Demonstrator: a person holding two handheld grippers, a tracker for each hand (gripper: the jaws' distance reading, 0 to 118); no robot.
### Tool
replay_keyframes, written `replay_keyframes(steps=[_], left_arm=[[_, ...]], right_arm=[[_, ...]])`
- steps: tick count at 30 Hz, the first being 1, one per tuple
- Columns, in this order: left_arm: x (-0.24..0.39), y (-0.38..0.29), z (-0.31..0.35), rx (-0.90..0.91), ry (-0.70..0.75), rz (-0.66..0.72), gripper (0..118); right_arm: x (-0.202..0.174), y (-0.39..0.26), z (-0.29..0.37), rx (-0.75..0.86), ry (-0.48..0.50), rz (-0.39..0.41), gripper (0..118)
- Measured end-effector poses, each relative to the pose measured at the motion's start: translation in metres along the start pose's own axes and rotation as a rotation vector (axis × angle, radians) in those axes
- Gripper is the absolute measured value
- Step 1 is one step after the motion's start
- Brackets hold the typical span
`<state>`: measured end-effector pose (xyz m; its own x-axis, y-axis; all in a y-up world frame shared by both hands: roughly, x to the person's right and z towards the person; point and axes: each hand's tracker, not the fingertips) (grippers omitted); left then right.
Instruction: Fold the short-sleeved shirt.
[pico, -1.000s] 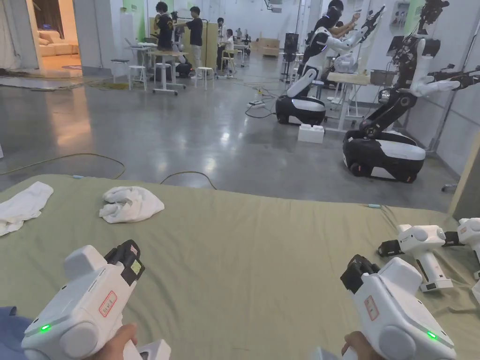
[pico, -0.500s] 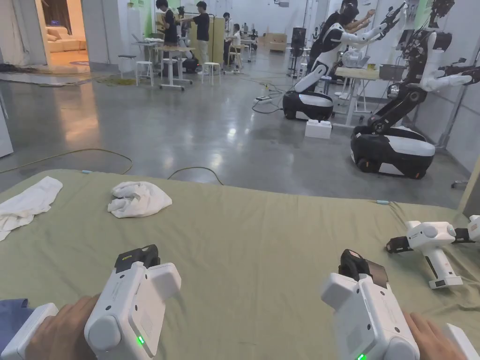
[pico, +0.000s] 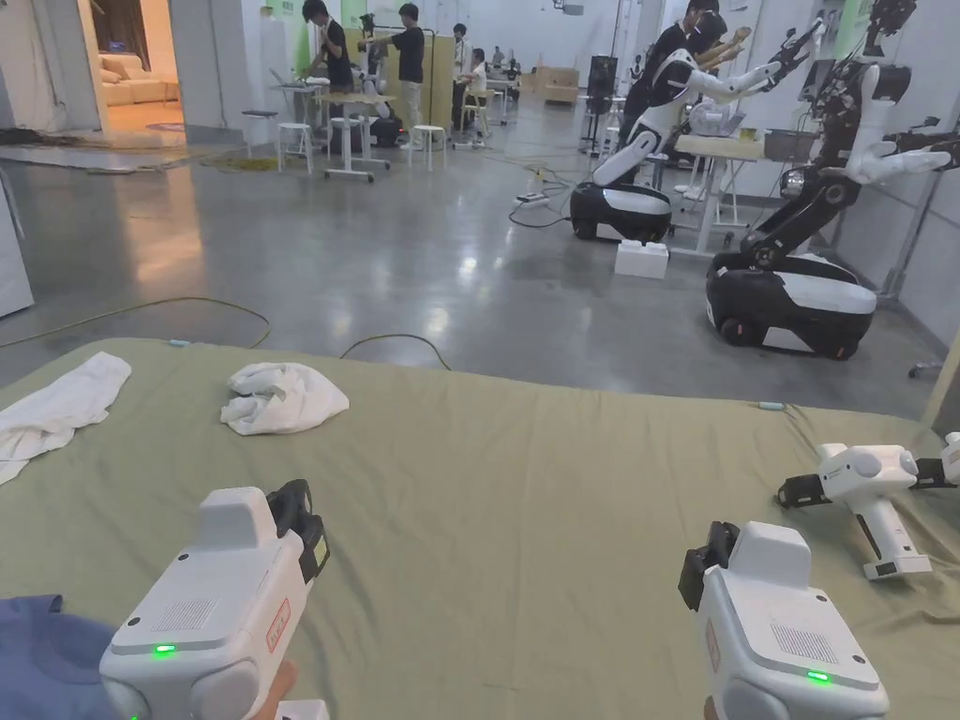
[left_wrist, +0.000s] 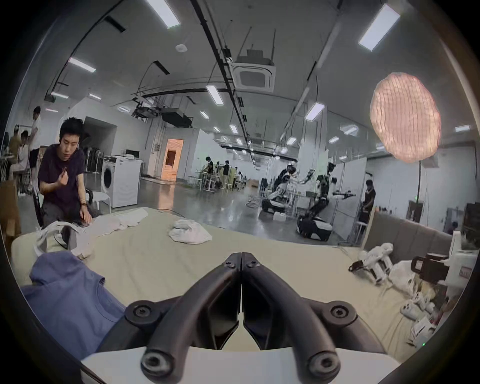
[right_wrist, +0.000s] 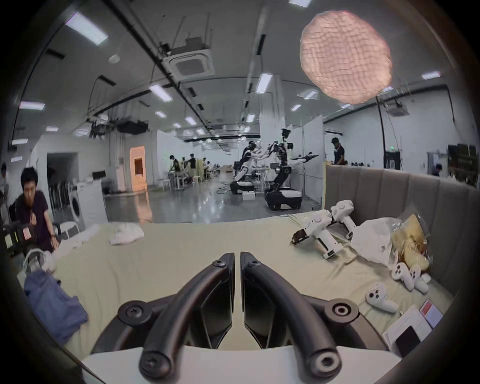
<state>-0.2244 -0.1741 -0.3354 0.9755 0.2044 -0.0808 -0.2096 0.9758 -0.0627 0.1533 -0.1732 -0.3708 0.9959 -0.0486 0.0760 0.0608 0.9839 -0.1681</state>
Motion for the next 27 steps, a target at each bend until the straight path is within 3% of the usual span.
replay_keyframes(steps=[3, 8, 12, 21, 23, 24, 25, 27], left_arm=[[0.002, 0.004, 0.002, 0.005, -0.006, -0.018, 0], [-0.014, 0.007, 0.009, -0.115, 0.011, -0.180, 0], [-0.060, 0.000, 0.029, -0.251, 0.112, -0.246, 0], [-0.232, -0.025, 0.063, -0.590, 0.322, -0.091, 0], [-0.260, -0.031, 0.064, -0.657, 0.322, -0.053, 18], [-0.275, -0.036, 0.062, -0.698, 0.343, -0.035, 33], [-0.289, -0.042, 0.059, -0.741, 0.348, -0.021, 55], [-0.300, -0.048, 0.059, -0.789, 0.386, -0.025, 82]], right_arm=[[-0.006, 0.004, 0.006, 0.010, -0.004, 0.010, 3], [-0.012, 0.010, 0.006, -0.009, 0.006, 0.044, 3], [-0.020, 0.010, 0.005, -0.033, 0.033, 0.062, 3], [-0.051, -0.010, -0.004, -0.096, 0.097, 0.132, 3], [-0.057, -0.014, -0.005, -0.108, 0.106, 0.140, 3], [-0.060, -0.016, -0.006, -0.115, 0.111, 0.143, 3], [-0.063, -0.019, -0.007, -0.122, 0.117, 0.146, 3], [-0.067, -0.022, -0.008, -0.133, 0.126, 0.155, 3]])
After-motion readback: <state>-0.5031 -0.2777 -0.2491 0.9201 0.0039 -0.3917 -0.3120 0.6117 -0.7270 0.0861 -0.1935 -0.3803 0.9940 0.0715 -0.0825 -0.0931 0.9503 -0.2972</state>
